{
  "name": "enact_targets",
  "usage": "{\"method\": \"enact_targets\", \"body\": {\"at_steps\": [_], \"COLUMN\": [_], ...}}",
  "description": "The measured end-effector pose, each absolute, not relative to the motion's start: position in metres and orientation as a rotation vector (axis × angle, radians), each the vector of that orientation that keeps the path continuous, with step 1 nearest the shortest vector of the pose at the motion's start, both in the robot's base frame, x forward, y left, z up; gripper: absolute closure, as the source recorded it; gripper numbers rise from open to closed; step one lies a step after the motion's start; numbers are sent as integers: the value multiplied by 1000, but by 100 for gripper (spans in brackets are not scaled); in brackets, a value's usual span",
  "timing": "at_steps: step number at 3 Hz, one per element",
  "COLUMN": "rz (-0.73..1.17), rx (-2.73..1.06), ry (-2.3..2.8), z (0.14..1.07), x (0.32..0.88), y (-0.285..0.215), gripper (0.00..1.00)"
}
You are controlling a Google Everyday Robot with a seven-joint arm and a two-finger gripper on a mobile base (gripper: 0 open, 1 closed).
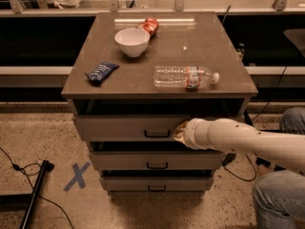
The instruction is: Close top drawer
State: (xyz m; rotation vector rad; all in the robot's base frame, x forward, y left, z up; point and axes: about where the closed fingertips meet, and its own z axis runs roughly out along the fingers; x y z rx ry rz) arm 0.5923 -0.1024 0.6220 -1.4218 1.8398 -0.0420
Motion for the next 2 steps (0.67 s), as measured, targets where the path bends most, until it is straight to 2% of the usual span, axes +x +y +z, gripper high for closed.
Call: {"method": "enact_targets", "body": {"at_steps": [2], "rz": [185], "rx": [-1495], "ry": [1765], "z": [650], "x": [525], "y": [-105], "gripper": [100]}}
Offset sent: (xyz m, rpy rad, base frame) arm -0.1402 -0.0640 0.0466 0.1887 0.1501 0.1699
